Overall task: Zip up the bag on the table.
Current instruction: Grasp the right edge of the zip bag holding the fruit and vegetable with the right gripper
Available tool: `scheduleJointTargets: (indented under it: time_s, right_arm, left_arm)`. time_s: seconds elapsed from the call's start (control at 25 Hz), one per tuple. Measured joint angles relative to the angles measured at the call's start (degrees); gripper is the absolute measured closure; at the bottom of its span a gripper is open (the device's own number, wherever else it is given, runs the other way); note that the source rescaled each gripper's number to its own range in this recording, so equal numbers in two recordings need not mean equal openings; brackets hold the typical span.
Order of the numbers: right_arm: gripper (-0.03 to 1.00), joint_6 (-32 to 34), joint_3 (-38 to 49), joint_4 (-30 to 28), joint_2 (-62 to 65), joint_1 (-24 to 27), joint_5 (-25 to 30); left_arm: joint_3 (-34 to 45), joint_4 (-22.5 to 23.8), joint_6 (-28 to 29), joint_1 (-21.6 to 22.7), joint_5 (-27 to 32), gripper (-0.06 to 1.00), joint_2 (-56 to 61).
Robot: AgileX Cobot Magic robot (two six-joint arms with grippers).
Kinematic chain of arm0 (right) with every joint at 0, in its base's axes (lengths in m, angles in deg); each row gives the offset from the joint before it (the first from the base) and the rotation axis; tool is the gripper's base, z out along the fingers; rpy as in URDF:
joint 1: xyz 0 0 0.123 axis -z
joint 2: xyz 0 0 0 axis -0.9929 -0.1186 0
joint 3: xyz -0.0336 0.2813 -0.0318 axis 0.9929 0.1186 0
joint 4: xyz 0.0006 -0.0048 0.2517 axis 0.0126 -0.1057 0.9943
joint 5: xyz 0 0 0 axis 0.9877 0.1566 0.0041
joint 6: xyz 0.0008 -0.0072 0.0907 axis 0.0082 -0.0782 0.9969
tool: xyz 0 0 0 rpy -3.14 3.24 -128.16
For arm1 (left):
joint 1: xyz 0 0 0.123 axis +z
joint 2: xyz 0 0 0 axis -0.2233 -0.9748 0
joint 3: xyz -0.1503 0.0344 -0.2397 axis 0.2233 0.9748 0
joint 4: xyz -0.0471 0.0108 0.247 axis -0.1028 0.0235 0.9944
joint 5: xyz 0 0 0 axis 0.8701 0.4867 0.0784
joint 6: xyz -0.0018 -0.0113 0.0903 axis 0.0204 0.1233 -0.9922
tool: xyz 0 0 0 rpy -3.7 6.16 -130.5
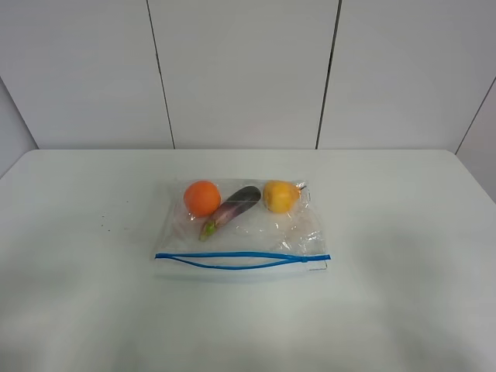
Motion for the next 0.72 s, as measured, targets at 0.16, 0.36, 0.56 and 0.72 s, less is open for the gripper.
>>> scheduleJointTargets:
  time_s: [0.16, 0.36, 0.56, 0.72]
  right_arm:
    - [-0.03, 0.00, 0.00, 0.00, 0.00, 0.00, 0.00]
    - [-0.03, 0.00, 0.00, 0.15, 0.00, 0.00, 0.00]
    - [-0.03, -0.23, 0.00, 1.30, 0.00, 0.00, 0.00]
    - [-0.03, -0.41, -0.28, 1.55, -3.81, 0.00, 0.07]
  left_arm:
    - [0.00, 0.00, 0.00, 0.00, 0.00, -0.06, 0.00]
    - [0.00, 0.00, 0.00, 0.00, 0.00, -0.06, 0.00]
    - [0.00, 0.00, 0.00, 0.00, 0.00, -0.06, 0.00]
    - [0.00, 0.00, 0.00, 0.00, 0.00, -0.06, 0.00]
